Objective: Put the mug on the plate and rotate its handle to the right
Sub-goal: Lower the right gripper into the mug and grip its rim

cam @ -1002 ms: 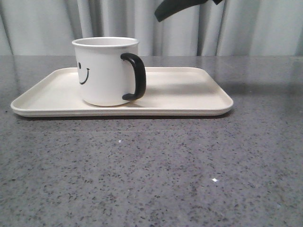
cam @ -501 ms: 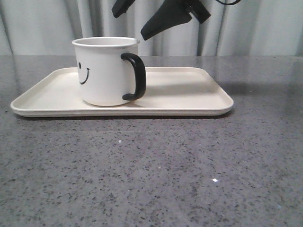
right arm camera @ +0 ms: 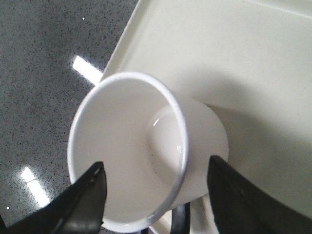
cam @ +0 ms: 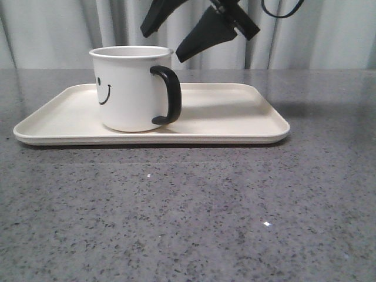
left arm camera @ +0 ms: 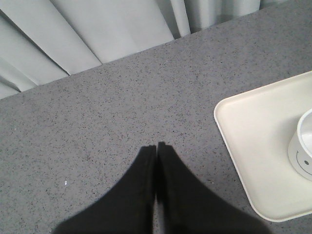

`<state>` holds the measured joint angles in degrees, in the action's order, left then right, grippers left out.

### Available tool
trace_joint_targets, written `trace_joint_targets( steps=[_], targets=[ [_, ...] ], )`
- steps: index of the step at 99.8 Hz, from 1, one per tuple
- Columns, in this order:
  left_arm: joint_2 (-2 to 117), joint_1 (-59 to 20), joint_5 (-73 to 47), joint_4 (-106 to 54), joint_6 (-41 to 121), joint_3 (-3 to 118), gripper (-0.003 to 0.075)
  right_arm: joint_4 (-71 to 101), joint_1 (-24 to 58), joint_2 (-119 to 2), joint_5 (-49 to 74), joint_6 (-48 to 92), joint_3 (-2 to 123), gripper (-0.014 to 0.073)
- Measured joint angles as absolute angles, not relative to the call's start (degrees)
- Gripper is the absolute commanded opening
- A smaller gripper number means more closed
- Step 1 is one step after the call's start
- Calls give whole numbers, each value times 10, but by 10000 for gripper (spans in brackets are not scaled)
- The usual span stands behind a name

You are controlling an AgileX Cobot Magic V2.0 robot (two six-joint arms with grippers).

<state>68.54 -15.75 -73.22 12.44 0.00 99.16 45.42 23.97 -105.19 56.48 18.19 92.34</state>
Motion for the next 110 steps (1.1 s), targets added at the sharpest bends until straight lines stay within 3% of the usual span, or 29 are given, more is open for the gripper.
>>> trace_joint_targets(
  steps=[84,110],
  targets=[
    [685,-158,-732,124,0,990,-20,451,240,-1079,566,182,923,454],
    [685,-158,-732,124,0,971,-20,451,240,-1079,566,182,923,307]
  ],
)
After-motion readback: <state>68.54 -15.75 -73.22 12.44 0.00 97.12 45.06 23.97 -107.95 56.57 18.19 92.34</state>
